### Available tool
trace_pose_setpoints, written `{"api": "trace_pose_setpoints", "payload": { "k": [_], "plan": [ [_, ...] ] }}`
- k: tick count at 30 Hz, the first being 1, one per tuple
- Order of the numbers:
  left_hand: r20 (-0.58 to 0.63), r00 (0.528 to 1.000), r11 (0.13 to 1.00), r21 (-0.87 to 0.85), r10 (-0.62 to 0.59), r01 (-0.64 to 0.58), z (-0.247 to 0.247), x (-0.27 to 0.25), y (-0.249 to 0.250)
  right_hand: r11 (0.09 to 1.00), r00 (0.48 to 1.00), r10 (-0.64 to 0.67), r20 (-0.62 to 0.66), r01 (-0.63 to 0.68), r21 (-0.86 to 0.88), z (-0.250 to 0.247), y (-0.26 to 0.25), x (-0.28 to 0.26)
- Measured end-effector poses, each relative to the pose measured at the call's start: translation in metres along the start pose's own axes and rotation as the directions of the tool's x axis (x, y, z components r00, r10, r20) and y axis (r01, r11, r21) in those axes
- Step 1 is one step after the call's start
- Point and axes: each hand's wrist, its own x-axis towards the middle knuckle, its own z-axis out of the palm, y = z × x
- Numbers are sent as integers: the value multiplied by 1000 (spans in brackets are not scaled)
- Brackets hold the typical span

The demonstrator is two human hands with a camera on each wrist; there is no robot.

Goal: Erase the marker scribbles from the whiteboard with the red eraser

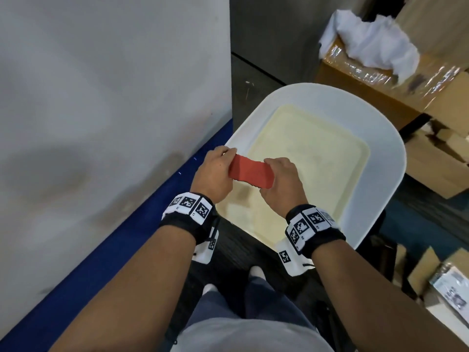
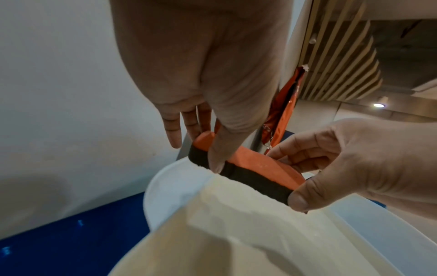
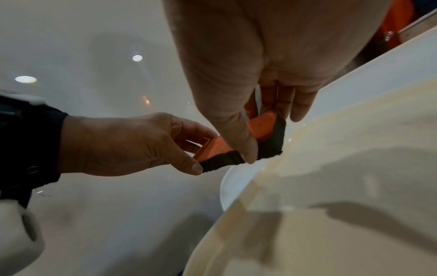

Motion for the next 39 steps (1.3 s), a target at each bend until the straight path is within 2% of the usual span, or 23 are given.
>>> {"api": "trace_pose_setpoints", "payload": {
  "k": [6,9,14,27,34,36,39],
  "plan": [
    [160,985,996,53,60,-69,39,36,38,983,988,132,-74,-141,-122,-9,52,-1],
    [220,970,988,89,104,-126,59,50,54,956,973,223,-55,-230,-184,-15,73,-3],
    [286,951,980,123,115,-155,81,60,65,931,958,285,-25,-283,-230,-16,90,0],
    [304,949,987,106,86,-123,104,66,56,904,954,297,29,-272,-330,-7,106,9],
    [331,943,993,89,42,-76,95,60,61,895,945,319,77,-274,-353,-10,105,7],
    [308,951,993,102,32,-67,88,53,61,903,952,295,76,-253,-346,-13,98,4],
    [199,979,989,132,42,-69,77,40,53,934,981,192,29,-174,-313,-15,79,7]
  ]
}}
